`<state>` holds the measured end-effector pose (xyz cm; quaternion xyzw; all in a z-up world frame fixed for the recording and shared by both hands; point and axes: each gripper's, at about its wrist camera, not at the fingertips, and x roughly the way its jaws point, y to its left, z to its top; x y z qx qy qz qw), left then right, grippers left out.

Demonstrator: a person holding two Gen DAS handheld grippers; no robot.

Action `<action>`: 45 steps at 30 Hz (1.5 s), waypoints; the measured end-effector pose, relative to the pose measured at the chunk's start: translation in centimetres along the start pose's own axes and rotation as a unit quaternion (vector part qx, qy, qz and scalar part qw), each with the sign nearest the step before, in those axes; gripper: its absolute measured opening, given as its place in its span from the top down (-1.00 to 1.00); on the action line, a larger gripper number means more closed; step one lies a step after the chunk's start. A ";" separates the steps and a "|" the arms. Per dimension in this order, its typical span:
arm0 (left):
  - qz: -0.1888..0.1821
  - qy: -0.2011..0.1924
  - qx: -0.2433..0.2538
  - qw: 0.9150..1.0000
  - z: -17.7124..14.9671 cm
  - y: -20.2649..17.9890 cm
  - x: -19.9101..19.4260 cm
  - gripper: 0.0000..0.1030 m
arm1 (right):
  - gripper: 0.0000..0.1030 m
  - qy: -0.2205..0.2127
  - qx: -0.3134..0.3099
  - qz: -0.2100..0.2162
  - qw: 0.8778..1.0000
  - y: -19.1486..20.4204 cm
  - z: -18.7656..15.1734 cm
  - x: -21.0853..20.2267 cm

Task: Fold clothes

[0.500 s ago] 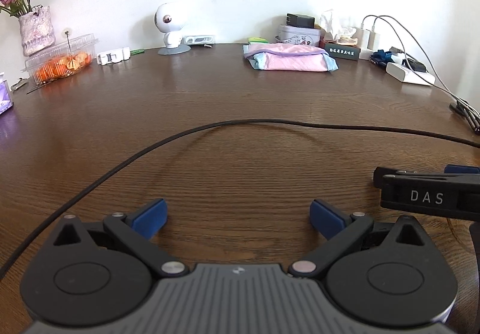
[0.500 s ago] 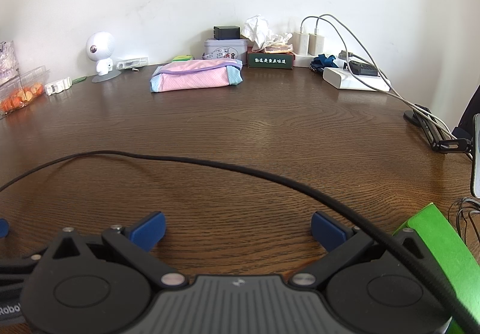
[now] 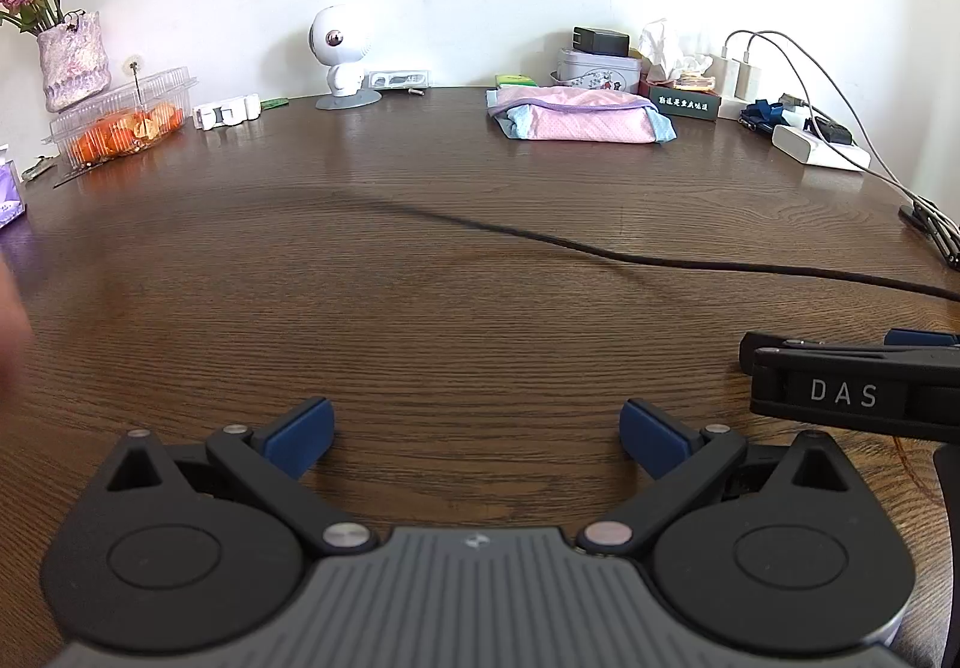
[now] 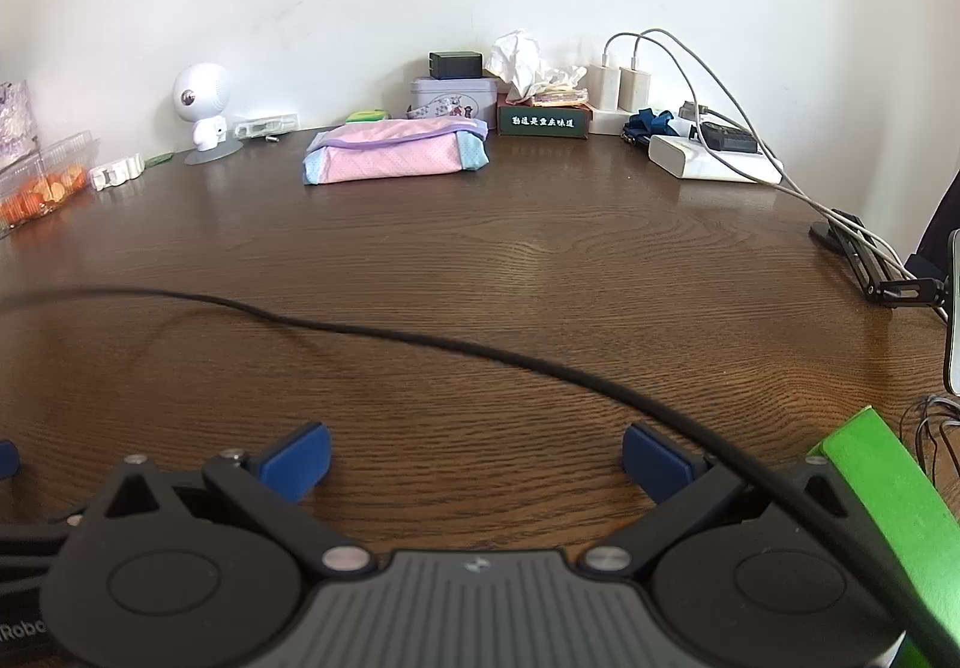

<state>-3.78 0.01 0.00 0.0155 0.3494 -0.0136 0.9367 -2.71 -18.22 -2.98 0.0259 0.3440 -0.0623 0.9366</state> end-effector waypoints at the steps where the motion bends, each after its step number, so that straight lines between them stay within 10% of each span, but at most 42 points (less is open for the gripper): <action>1: 0.000 0.000 0.000 1.000 0.0 0.0 0.0 -0.99 | -1.00 0.000 0.000 0.000 1.000 0.0 0.0 0.1; 45: -0.030 0.003 0.023 0.999 1.1 -0.7 1.1 -1.00 | -1.00 0.005 -0.007 0.010 1.000 -0.4 0.7 0.8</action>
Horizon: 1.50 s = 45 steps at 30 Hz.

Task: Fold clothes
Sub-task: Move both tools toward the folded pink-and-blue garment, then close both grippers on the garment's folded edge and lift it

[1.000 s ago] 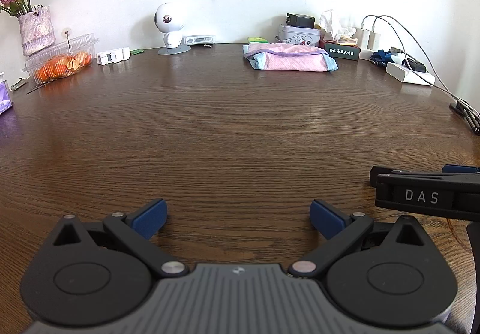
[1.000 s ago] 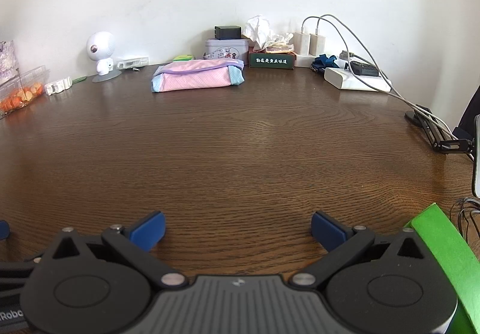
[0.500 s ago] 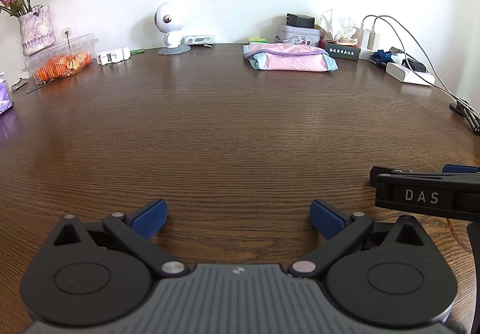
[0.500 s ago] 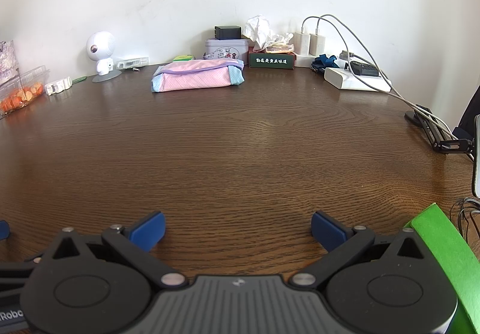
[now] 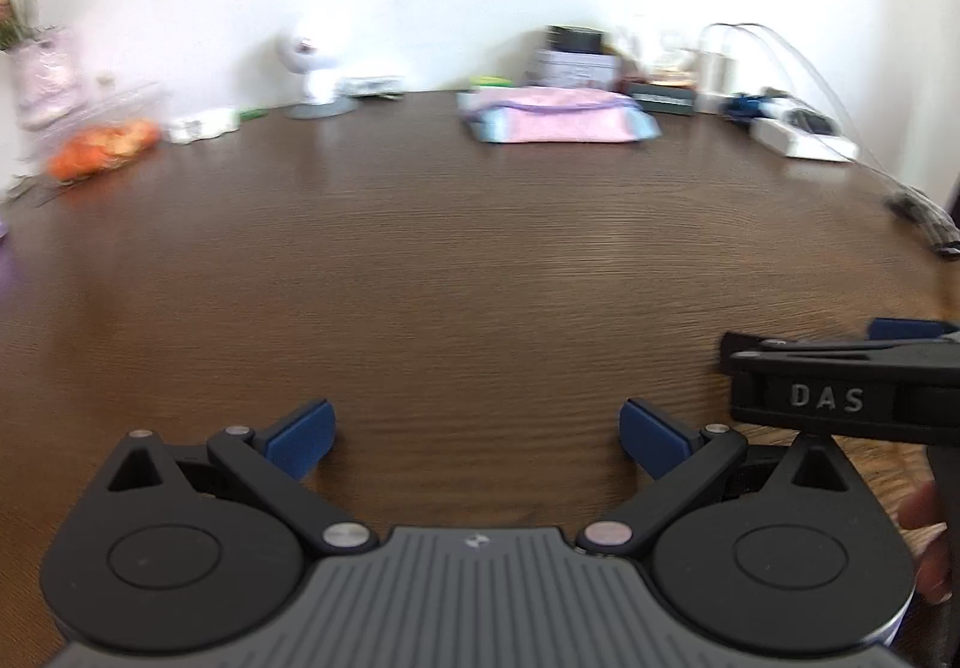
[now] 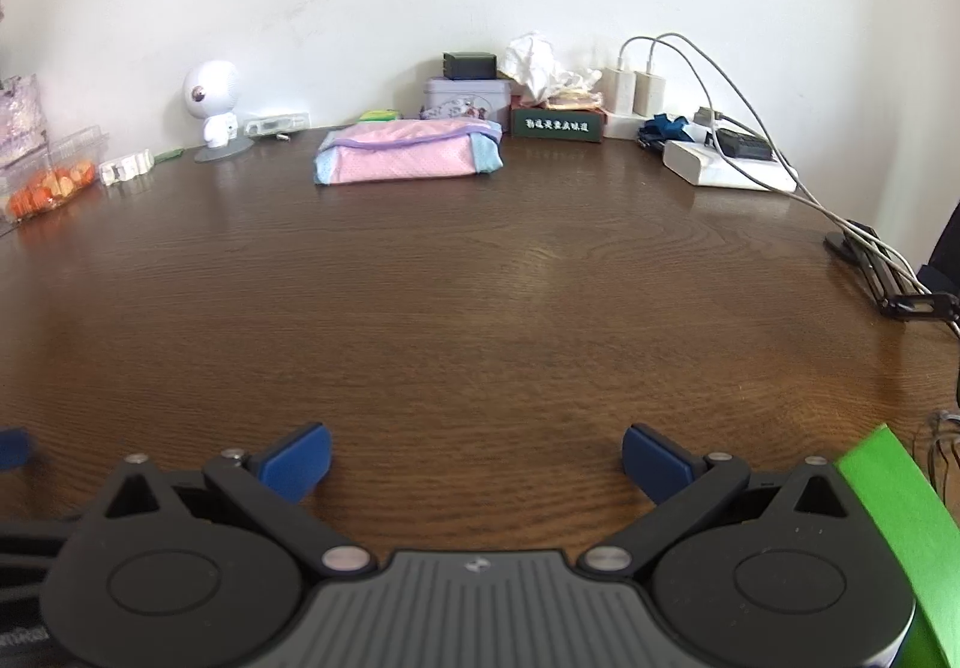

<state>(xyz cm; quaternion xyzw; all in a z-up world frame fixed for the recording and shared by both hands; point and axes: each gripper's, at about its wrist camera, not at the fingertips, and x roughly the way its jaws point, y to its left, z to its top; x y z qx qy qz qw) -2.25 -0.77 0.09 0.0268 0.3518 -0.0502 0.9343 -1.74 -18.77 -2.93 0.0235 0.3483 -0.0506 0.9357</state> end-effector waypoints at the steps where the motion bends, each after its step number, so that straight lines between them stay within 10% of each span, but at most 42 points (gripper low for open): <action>1: -0.003 0.005 0.004 1.000 0.3 -0.1 0.2 -1.00 | -1.00 0.002 -0.002 0.005 1.000 -0.4 0.3 0.1; 11: -0.032 -0.059 0.036 0.997 14.3 1.7 7.3 -1.00 | -0.98 -0.097 -0.036 0.072 0.992 -4.7 12.7 3.1; 19: -0.061 -0.047 -0.010 0.997 19.1 1.7 19.0 -0.83 | -0.54 -0.001 -0.027 0.133 0.991 -5.9 18.7 16.0; 23: -0.050 -0.014 0.033 0.998 19.5 0.4 22.8 -0.09 | -0.21 0.018 -0.034 0.140 0.989 -5.9 19.3 21.1; 25: -0.067 -0.020 0.057 0.996 19.2 -0.3 23.3 0.68 | 0.02 0.026 -0.031 0.151 0.988 -5.5 19.6 22.8; 27: -0.086 -0.029 0.069 0.994 18.8 -0.7 23.3 0.86 | 0.41 0.018 -0.043 0.162 0.986 -4.6 19.6 23.5; 28: -0.086 -0.031 0.069 0.993 18.6 -0.8 23.0 0.89 | 0.86 0.017 -0.047 0.164 0.985 -4.2 19.5 23.4; 30: -0.081 -0.035 0.063 0.994 18.0 -0.8 21.6 0.91 | 0.97 0.010 -0.050 0.161 0.986 -3.8 19.1 22.0; 41: -0.139 -0.102 0.016 0.985 13.0 0.6 -0.9 0.92 | 1.00 -0.088 -0.068 0.226 0.968 -2.2 13.7 -1.3; 45: -0.152 -0.110 0.020 0.982 6.0 0.5 -8.9 0.92 | 0.98 -0.075 -0.077 0.262 0.959 -1.5 9.0 -7.4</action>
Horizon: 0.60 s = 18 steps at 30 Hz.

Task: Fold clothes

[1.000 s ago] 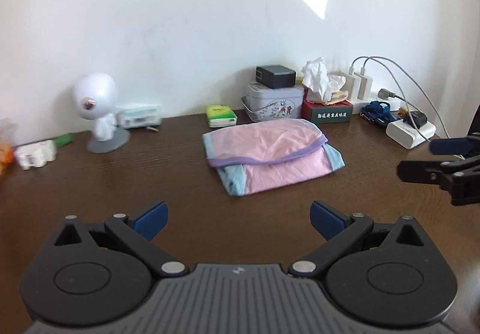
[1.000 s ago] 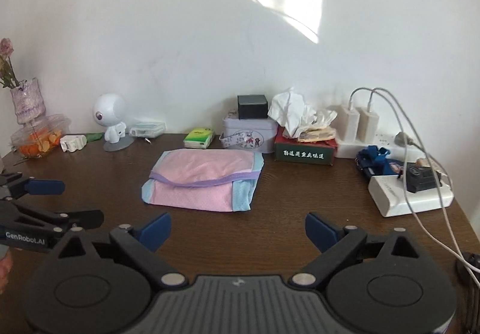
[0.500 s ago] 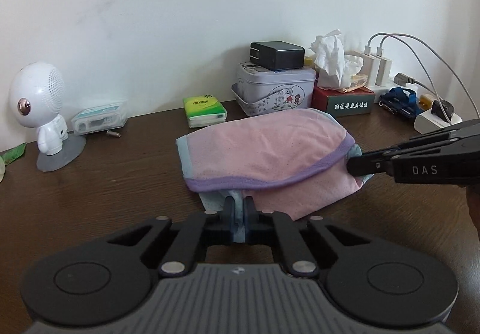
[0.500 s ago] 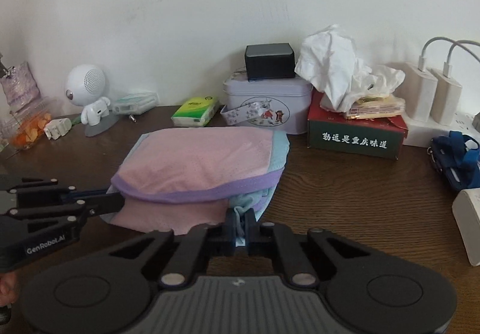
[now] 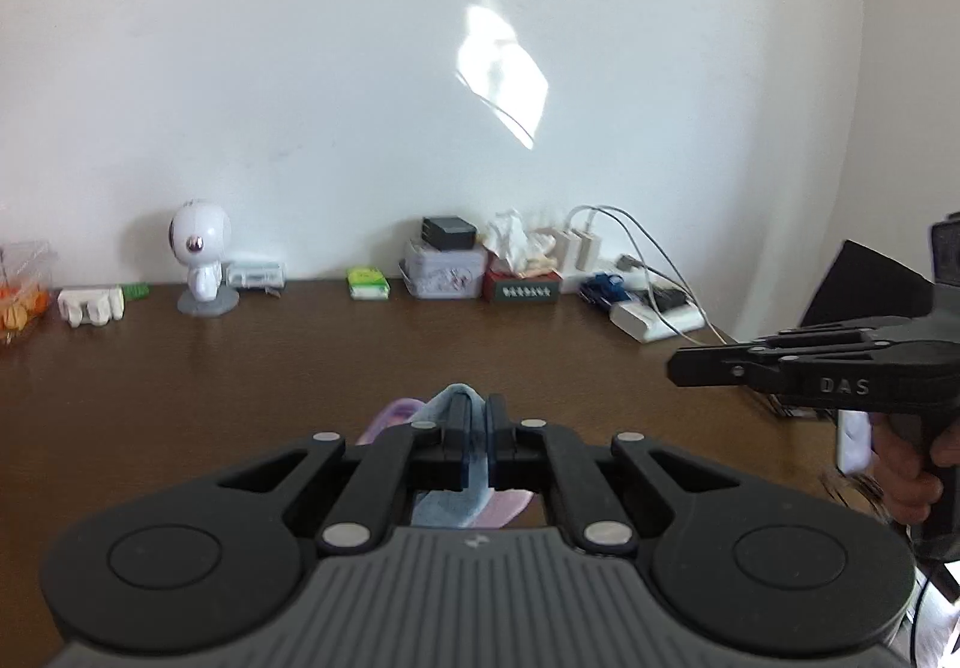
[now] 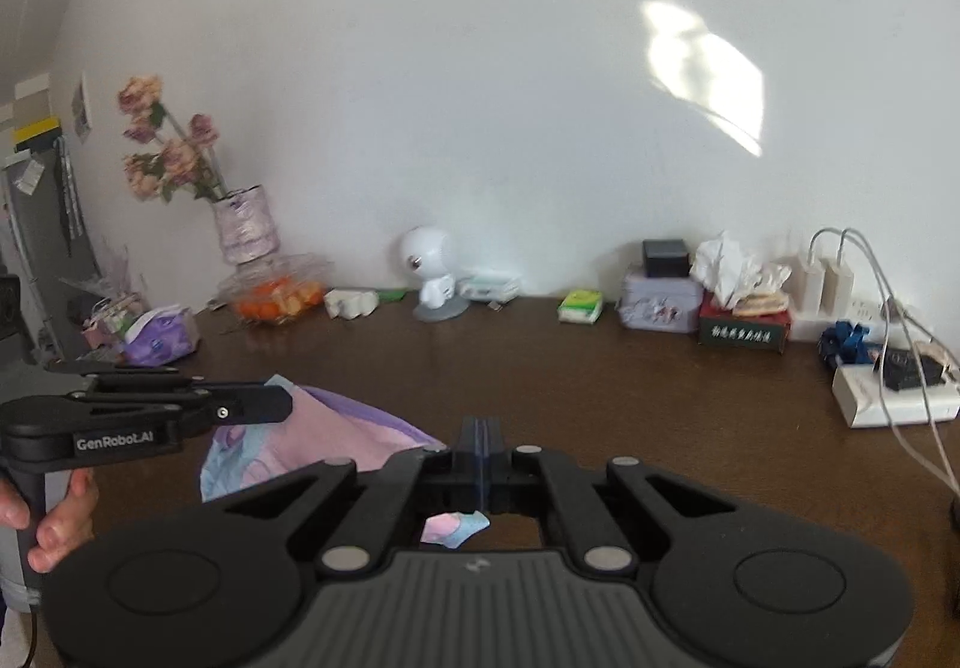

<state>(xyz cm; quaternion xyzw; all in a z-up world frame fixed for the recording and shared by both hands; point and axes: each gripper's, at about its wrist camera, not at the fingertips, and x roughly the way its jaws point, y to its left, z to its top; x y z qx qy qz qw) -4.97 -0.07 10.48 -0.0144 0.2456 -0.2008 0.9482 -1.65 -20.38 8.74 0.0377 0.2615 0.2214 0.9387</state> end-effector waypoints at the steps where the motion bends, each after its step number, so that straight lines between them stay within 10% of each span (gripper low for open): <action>1: -0.001 0.008 -0.004 1.000 -2.5 -0.6 -2.1 0.92 | 0.91 0.013 -0.006 0.010 1.000 1.0 -1.8 -0.8; 9: 0.029 0.027 -0.115 0.993 -14.0 -0.5 -9.6 0.72 | 0.29 0.101 -0.049 0.079 0.991 7.7 -10.2 0.0; 13: 0.095 0.022 -0.028 0.995 -13.4 -0.9 -9.0 0.19 | 0.07 0.101 -0.056 0.076 0.990 7.8 -9.0 2.3; 16: 0.094 0.055 0.025 0.994 -12.7 -1.0 -6.3 0.19 | 0.11 0.121 -0.046 0.075 0.989 7.4 -8.9 4.6; 18: 0.086 0.089 0.025 0.992 -12.4 -0.5 -4.1 0.41 | 0.67 0.129 -0.046 0.077 0.987 7.4 -9.3 5.6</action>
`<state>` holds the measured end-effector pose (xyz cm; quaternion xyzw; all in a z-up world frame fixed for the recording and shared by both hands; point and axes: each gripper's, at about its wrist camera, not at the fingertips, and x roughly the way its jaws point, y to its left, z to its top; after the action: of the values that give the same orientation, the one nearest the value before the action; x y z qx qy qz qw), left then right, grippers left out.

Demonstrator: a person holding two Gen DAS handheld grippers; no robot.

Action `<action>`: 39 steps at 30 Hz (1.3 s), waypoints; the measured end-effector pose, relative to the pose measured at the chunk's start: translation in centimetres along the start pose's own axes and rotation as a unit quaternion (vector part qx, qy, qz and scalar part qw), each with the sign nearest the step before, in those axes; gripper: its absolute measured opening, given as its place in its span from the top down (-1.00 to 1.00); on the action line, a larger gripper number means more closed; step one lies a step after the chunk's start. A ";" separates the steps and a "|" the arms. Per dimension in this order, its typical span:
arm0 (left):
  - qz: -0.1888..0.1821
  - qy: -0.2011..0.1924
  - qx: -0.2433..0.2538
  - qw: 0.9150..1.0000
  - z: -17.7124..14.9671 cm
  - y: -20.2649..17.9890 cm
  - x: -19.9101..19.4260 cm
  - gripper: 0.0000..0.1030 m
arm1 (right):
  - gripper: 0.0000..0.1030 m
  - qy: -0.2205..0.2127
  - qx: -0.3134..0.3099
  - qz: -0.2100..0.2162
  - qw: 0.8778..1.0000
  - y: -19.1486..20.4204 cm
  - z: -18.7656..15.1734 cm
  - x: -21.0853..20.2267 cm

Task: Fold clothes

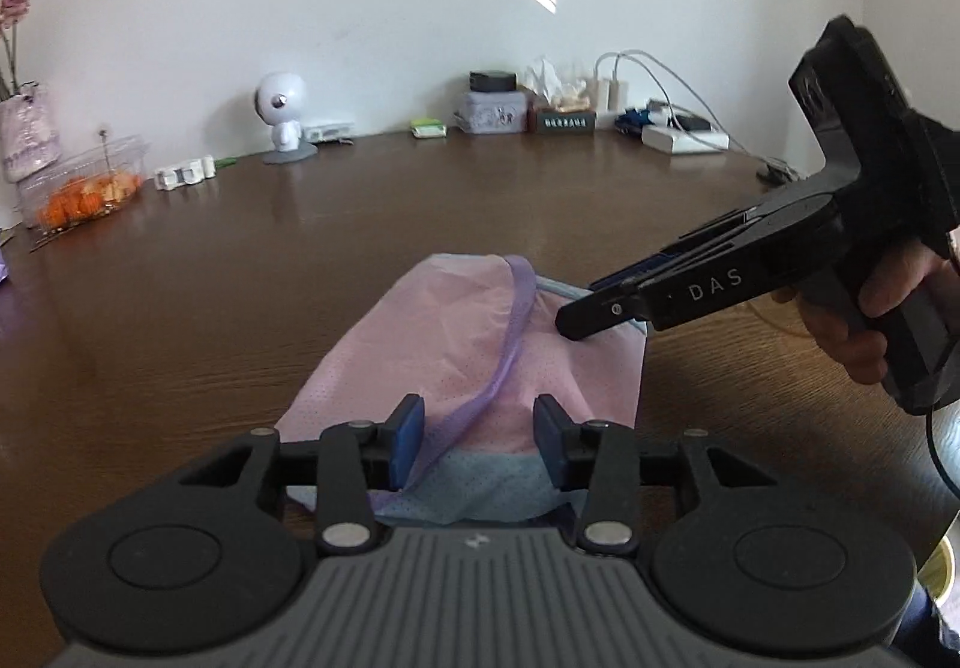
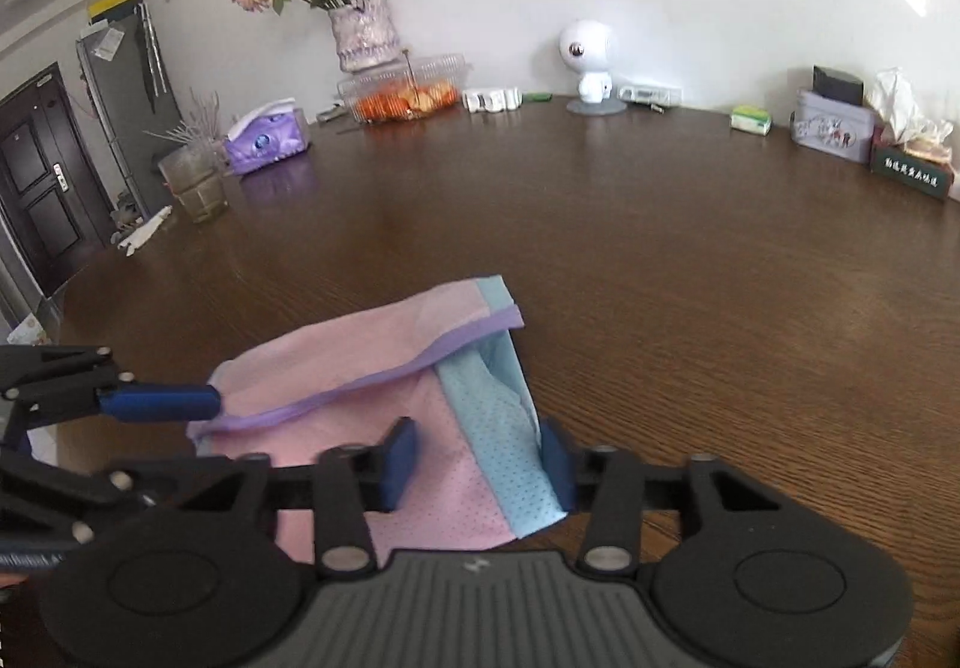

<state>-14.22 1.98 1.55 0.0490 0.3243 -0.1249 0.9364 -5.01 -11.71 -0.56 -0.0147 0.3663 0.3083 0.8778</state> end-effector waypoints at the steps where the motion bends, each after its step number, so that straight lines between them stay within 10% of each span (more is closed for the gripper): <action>1: -0.004 0.017 0.002 1.000 0.4 0.1 1.1 0.95 | 0.80 -0.002 -0.009 0.005 1.000 0.1 -0.1 0.1; 6: -0.024 -0.021 -0.084 0.996 2.6 5.1 1.9 0.97 | 0.95 -0.023 -0.058 -0.053 0.997 -1.6 1.8 -1.1; 9: 0.027 -0.035 -0.180 0.983 2.6 10.0 2.6 0.97 | 0.83 -0.043 -0.068 -0.130 0.988 -3.0 3.6 -0.7; 14: 0.107 -0.003 -0.221 0.969 1.2 13.3 2.4 0.98 | -0.65 -0.048 -0.079 -0.076 0.993 0.6 3.3 -0.4; 16: 0.114 -0.001 -0.227 0.967 0.6 13.7 1.7 0.98 | -0.49 -0.026 -0.073 -0.043 0.996 2.6 2.6 0.7; 20: 0.096 -0.004 -0.211 0.973 1.0 12.9 0.7 0.98 | 0.77 0.001 -0.092 -0.076 0.993 3.9 1.8 2.6; 22: 0.056 -0.005 -0.171 0.984 2.3 10.7 1.6 0.93 | 0.87 -0.013 -0.073 -0.095 0.993 3.2 2.0 1.6; 30: -0.008 0.047 -0.078 0.996 3.6 5.0 6.4 0.91 | 0.82 -0.087 0.102 -0.272 0.953 -6.2 -0.4 -8.9; 33: -0.043 0.044 -0.062 0.996 4.0 3.8 6.8 0.28 | 0.53 -0.095 0.134 -0.299 0.940 -7.1 -2.3 -11.0; 34: -0.051 0.044 -0.054 0.996 4.2 3.4 7.0 -0.05 | 0.50 -0.102 0.134 -0.296 0.940 -6.8 -2.7 -11.4; 39: -0.063 0.057 -0.021 0.996 4.4 1.7 8.2 0.10 | 0.06 -0.093 0.042 -0.184 0.978 -2.1 -0.9 -7.1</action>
<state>-4.92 1.16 -0.02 0.0154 0.3826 -0.1740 0.9072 -8.29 -17.45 2.97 -0.0161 0.2863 0.1258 0.9497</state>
